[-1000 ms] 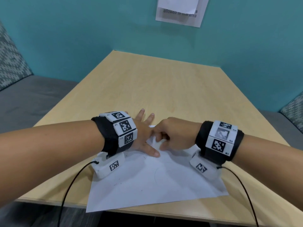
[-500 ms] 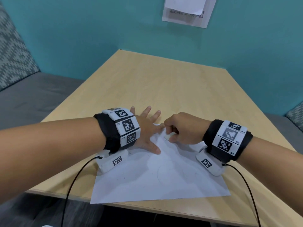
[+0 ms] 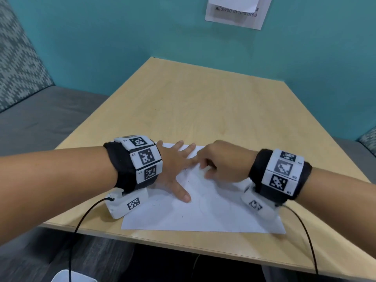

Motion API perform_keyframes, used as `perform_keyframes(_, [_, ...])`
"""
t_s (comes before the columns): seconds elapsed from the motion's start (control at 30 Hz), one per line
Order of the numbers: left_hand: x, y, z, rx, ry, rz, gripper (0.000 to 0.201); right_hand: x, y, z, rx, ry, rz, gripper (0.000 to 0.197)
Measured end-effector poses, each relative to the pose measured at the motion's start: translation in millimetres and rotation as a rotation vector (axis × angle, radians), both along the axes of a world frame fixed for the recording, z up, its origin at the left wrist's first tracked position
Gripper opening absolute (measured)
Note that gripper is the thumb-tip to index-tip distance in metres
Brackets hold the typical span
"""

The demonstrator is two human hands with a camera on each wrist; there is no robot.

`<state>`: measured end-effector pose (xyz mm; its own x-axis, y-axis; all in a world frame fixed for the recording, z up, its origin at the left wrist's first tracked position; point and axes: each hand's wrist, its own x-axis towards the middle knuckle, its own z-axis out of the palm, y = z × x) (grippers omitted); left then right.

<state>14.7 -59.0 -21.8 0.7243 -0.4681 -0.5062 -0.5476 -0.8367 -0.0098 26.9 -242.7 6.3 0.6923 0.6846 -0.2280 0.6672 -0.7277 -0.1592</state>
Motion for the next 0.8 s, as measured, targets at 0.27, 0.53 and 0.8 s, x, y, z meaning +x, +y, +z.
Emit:
perform_keyframes(0.27, [0, -1, 0, -0.009, -0.004, -0.004, 0.112, -5, 5, -4, 0.025, 0.053, 0.045, 0.011])
perform_keyframes(0.53, [3, 0, -1, -0.005, 0.004, -0.011, 0.109, -14, 5, -3, 0.007, 0.082, 0.119, 0.011])
perform_keyframes(0.8, [5, 0, -2, -0.015, 0.012, 0.0, 0.117, -18, -3, -2, 0.022, 0.088, 0.069, 0.025])
